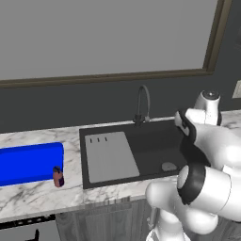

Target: Pick up all produce items and place them in the sink. Turn on the sink faucet to wash them. Then turn the sink off and put them in the tray.

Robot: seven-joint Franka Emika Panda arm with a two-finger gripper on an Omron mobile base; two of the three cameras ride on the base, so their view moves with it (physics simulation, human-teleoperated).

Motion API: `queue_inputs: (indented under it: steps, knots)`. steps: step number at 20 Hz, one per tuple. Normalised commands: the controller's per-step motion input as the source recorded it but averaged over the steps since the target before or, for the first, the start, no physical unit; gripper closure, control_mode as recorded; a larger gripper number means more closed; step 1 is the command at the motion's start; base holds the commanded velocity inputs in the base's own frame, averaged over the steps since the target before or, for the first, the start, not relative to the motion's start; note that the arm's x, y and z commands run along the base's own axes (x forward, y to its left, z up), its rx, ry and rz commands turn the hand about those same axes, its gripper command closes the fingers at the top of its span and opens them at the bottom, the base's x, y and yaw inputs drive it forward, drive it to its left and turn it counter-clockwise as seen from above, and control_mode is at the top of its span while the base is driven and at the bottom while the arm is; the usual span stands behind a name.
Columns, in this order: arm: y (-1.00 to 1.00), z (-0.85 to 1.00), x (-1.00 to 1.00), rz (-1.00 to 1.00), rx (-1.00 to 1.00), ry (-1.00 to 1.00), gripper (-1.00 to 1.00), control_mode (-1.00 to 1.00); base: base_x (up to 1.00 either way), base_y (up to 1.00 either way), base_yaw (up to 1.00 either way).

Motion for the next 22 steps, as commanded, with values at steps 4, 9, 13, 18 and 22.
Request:
queue_inputs:
  steps: [4,9,13,18,22]
  knots:
    - [0.03,0.39,-0.61,0.0,0.1,-0.01,1.0,-1.0,0.0,0.0,0.0]
    - [0.22,0.42,-0.58,0.0,0.06,-0.02,1.0,-1.0,0.0,0.0,0.0]
    - [0.44,0.38,-0.52,0.0,0.01,0.0,1.0,-1.0,0.0,0.0,0.0]
    - [0.62,0.16,-0.48,0.0,0.0,0.0,1.0,-1.0,0.0,0.0,0.0]
    - [0.91,0.0,-0.33,0.01,-0.05,0.0,1.0,-1.0,0.0,0.0,0.0]
